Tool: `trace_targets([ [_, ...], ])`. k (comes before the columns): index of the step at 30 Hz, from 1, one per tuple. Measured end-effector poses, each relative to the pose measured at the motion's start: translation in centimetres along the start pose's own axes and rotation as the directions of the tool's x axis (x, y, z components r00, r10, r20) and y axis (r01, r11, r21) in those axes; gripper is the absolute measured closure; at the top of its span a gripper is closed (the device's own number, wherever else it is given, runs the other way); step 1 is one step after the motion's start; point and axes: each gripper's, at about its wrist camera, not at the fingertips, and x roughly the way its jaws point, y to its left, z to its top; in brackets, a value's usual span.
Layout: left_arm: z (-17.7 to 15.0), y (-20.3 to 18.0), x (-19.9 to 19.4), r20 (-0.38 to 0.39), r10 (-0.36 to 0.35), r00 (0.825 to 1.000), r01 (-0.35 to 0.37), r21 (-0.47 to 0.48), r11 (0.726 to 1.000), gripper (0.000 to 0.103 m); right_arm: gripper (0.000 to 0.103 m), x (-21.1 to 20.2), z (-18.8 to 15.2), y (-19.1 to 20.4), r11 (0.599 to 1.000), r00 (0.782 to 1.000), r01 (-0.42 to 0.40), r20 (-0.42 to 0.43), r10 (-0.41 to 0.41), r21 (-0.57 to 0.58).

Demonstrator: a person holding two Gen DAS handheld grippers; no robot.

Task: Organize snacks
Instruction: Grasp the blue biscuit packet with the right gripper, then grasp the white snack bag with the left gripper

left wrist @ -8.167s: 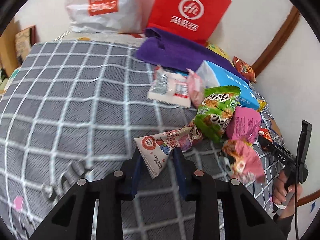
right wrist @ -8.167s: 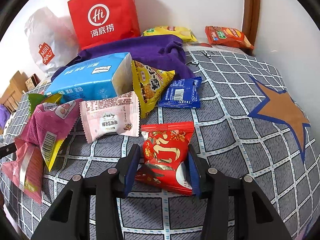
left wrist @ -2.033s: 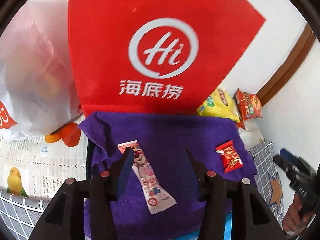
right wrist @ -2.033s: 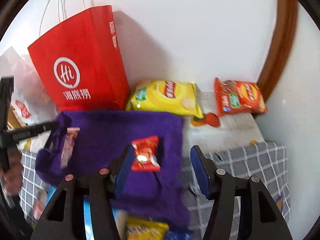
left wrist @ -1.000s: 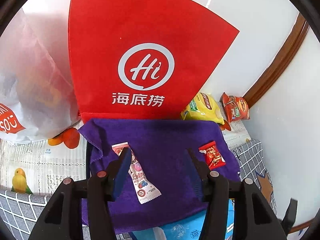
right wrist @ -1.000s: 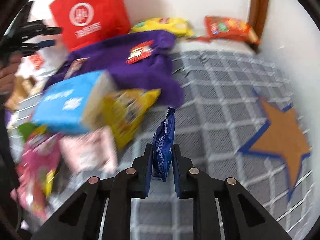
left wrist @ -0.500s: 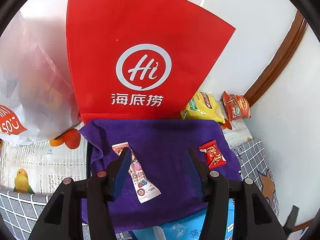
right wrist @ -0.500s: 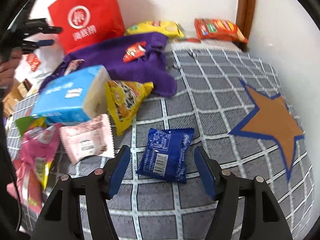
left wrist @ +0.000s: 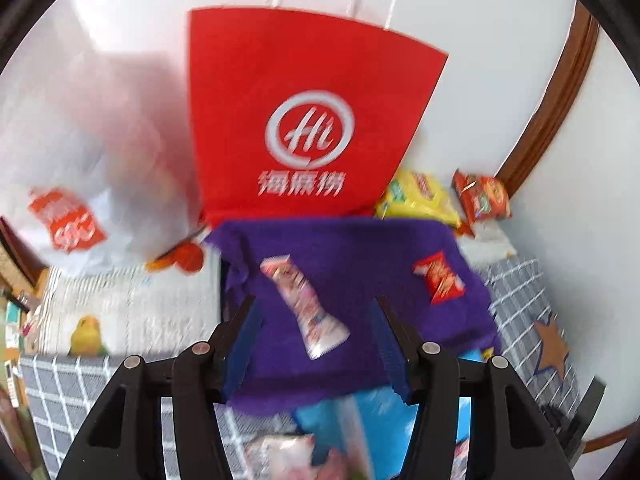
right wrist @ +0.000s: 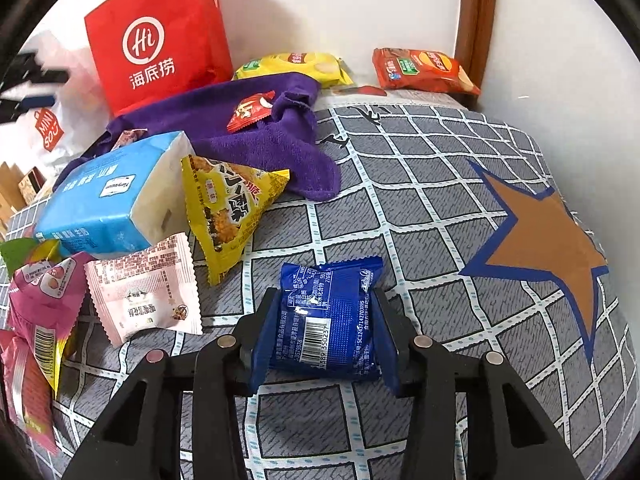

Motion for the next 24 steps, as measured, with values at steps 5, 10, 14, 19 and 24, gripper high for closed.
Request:
trace_targets([
  [5,-4.8,2.9,-0.4,-0.058,0.061,0.996,-0.064,-0.037,0.997,0.049,0.058,0.0,0.0,0.2,1.000,1.000,0.004,-0.001,-0.004,-0.004],
  [10,-9.8,5.0,1.7,-0.157,0.092,0.983,-0.101,-0.054,0.993,0.049,0.058,0.0,-0.1,0.0,1.000,1.000,0.002,-0.001,-0.002,-0.004],
  [14,-12.7,4.8,3.3,-0.197,0.011,0.980,-0.025,-0.070,0.997,0.047,0.058,0.0,-0.1,-0.1,1.000,1.000,0.001,-0.002,-0.001,-0.005],
  [19,-13.0,4.2,4.0,-0.186,-0.015,0.983,-0.002,-0.092,0.996,0.036,0.057,-0.1,0.0,-0.1,1.000,1.000,-0.005,-0.003,0.005,-0.004],
  [24,-13.6,2.7,4.3,-0.157,0.028,0.987,-0.030,-0.014,0.999,0.030,0.057,0.0,0.0,-0.1,1.000,1.000,-0.012,-0.004,0.012,-0.002],
])
